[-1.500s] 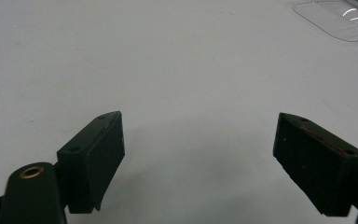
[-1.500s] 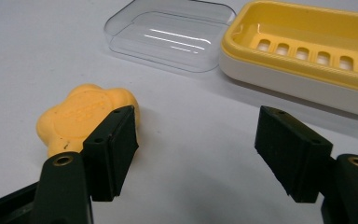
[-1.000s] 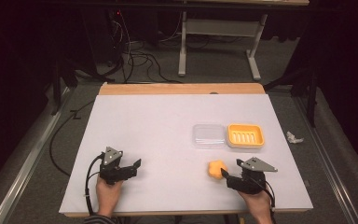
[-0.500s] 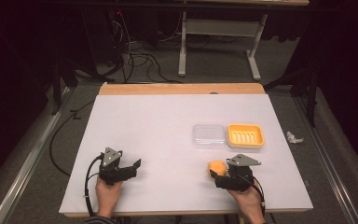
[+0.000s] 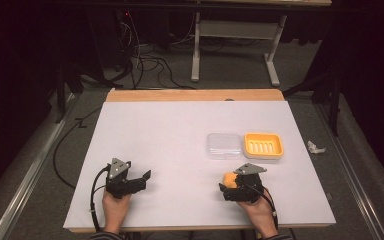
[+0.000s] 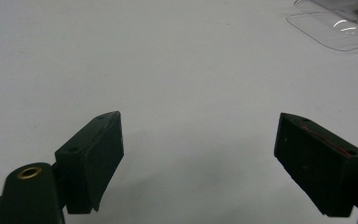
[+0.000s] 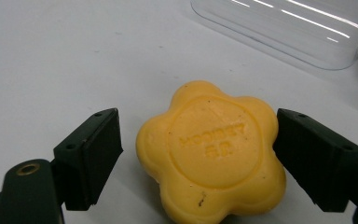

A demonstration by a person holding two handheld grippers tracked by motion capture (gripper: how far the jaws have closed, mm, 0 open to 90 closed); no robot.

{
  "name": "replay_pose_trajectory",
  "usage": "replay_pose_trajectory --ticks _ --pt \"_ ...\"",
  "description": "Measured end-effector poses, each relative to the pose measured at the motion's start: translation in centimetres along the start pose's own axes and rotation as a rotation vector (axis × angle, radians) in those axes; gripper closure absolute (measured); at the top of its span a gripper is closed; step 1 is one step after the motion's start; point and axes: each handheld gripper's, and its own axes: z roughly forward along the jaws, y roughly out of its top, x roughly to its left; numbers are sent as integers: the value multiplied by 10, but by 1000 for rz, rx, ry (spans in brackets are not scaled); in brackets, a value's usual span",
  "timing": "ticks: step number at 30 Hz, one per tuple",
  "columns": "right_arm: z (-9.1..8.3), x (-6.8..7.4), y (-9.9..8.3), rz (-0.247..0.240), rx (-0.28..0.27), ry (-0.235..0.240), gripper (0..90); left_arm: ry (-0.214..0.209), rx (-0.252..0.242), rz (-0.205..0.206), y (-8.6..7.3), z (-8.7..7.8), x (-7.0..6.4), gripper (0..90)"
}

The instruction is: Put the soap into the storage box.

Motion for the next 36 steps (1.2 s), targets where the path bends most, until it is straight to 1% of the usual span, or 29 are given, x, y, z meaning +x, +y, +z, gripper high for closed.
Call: replay_pose_trajectory --ticks 4,8,14,16,17,21,24,28,30,32,33,36 --pt "4 -1 -2 -5 15 -4 189 0 -1 0 0 0 0 161" --pt "6 -1 -6 -16 11 -28 262 1 0 1 0 0 0 162" --pt "6 -1 -6 -37 6 -26 266 0 1 1 0 0 0 162" --pt "6 -2 -6 -43 8 -20 268 1 2 2 0 0 0 162" --pt "6 -3 -6 -57 7 -14 269 3 4 3 0 0 0 163" --pt "5 -3 -7 -58 2 0 271 7 6 1 0 1 0 163" --pt "3 -6 -6 -59 0 23 271 6 7 -2 0 0 0 163" --pt "2 -8 -5 -65 -2 33 272 7 7 -2 0 1 0 163" --pt "1 -12 -3 -61 -10 57 274 9 7 -2 0 1 0 163" --pt "1 -13 -3 -55 -11 61 274 12 9 -3 0 1 0 163" --pt "-1 -15 -2 -53 -14 74 275 13 9 -6 0 1 0 163" --pt "-3 -16 -1 -63 -15 77 276 13 10 -7 0 1 0 163"
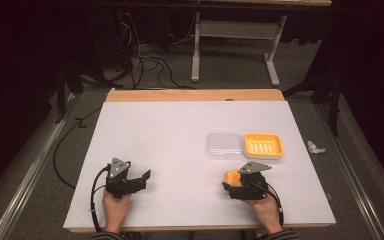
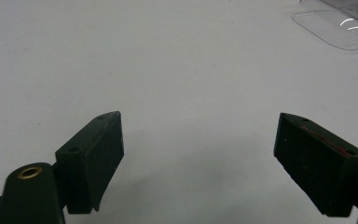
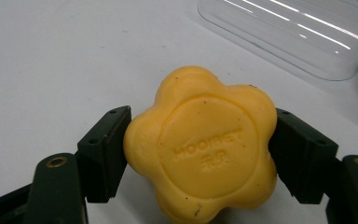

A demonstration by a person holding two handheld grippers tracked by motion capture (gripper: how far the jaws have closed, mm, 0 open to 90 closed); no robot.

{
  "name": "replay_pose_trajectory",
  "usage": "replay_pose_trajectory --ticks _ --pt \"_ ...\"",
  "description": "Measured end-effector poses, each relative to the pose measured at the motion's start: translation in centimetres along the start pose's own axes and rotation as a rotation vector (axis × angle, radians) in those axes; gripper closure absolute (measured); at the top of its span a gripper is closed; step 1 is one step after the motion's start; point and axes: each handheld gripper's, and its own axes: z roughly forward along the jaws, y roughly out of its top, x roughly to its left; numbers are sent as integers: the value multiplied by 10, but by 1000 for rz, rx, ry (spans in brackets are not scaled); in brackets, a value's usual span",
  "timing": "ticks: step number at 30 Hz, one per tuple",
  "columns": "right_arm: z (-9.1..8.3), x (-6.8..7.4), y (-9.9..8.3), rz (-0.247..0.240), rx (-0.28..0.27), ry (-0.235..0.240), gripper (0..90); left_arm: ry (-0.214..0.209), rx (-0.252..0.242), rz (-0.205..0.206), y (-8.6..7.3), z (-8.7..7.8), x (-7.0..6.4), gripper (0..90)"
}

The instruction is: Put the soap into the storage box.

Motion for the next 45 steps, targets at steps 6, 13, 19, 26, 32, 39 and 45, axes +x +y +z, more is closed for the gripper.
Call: replay_pose_trajectory --ticks 6,13,19,26,32,39,45 --pt "-8 -3 1 -3 0 5 277 -1 0 -3 0 0 0 163" --pt "-14 -10 3 2 -10 -2 278 -3 4 -2 0 0 1 163" --pt "-21 -16 6 -14 -15 -10 279 -2 2 -2 0 0 1 163" --pt "-27 -22 7 -5 -28 -12 280 -2 1 -1 0 0 0 163" --pt "-32 -29 9 -4 -30 -16 280 1 2 -1 0 0 0 163" --pt "-34 -34 10 7 -31 -21 280 2 2 -1 0 0 0 163" --pt "-39 -42 12 35 -45 -21 280 1 1 -1 0 0 0 163"
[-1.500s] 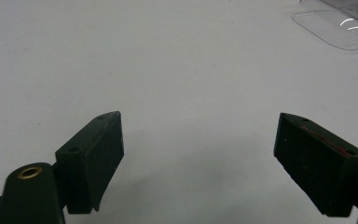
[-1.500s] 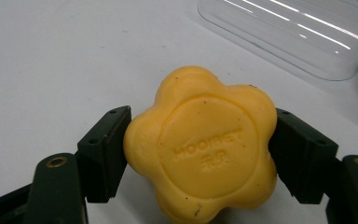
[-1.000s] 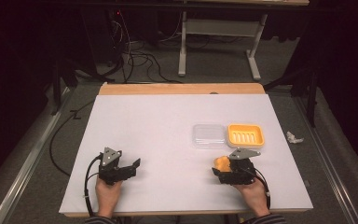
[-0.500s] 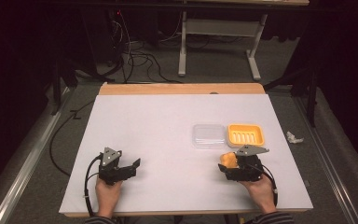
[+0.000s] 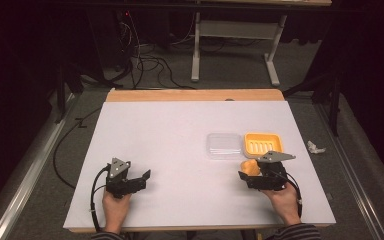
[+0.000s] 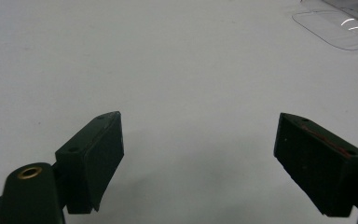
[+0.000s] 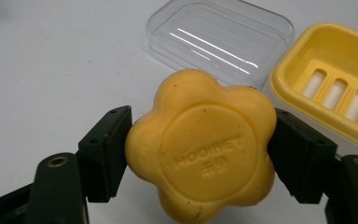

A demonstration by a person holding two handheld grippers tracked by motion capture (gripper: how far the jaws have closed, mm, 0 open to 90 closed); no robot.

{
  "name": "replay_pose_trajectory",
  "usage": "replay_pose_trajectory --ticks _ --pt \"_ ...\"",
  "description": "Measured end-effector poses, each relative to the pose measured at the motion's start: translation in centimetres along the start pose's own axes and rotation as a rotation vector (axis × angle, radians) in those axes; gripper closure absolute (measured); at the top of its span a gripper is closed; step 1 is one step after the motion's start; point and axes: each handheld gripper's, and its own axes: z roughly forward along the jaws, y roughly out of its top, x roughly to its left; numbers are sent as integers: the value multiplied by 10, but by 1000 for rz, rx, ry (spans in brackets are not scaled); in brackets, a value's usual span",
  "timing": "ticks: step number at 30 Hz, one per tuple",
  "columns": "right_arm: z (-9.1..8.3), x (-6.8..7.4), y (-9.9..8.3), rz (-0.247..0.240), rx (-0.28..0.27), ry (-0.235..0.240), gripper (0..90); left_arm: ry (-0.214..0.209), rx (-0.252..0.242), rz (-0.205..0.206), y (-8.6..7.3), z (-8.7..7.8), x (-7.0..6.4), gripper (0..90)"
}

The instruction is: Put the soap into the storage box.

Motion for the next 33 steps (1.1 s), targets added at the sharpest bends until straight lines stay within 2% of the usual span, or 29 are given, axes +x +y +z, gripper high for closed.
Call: replay_pose_trajectory --ticks 5,13,28,33 --pt "-6 -5 4 1 -9 -7 280 -1 1 0 0 0 0 163" --pt "-15 -17 11 29 -34 -14 280 -2 3 0 0 0 0 163" --pt "-23 -35 25 51 -37 -31 281 -2 3 -1 0 0 0 162" --pt "-25 -42 29 52 -47 -61 281 2 1 -1 0 0 0 162"
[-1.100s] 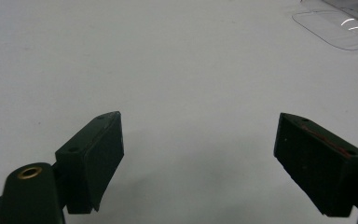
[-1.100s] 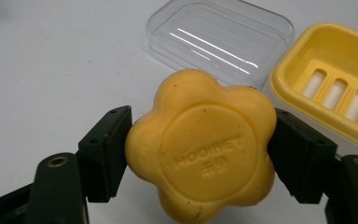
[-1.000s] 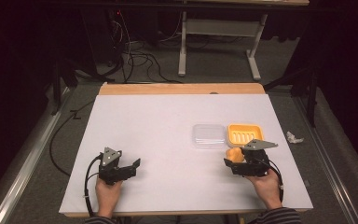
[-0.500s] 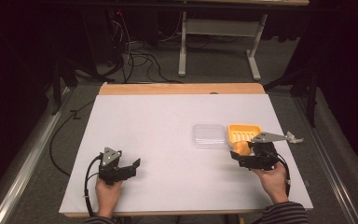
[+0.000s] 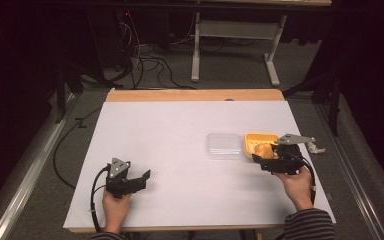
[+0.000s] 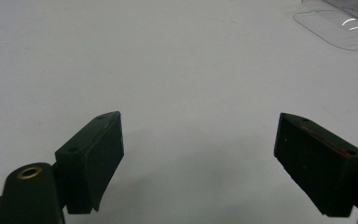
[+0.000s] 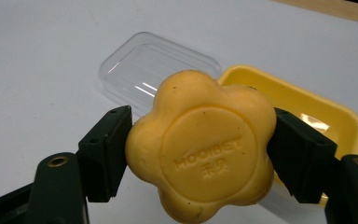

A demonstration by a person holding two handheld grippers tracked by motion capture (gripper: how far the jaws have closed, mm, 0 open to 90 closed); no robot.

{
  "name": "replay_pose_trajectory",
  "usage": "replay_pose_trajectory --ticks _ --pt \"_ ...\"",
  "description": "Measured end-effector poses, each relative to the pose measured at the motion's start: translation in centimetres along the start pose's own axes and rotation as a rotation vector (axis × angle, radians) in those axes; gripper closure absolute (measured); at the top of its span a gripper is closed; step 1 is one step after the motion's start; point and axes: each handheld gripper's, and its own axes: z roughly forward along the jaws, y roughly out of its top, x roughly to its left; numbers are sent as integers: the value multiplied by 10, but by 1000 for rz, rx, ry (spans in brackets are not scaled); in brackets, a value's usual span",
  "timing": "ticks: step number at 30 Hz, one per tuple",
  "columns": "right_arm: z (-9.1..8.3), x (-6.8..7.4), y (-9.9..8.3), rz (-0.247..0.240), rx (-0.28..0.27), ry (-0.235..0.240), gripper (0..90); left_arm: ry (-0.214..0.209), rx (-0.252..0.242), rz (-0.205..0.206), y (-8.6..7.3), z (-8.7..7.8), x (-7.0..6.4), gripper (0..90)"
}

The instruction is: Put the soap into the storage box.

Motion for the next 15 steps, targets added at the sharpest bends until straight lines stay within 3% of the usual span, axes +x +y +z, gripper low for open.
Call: replay_pose_trajectory --ticks 3,15 --pt "-1 -9 4 24 -11 -22 281 0 1 1 0 0 0 162" --pt "5 -22 8 49 6 -44 281 -1 2 0 0 0 0 162"
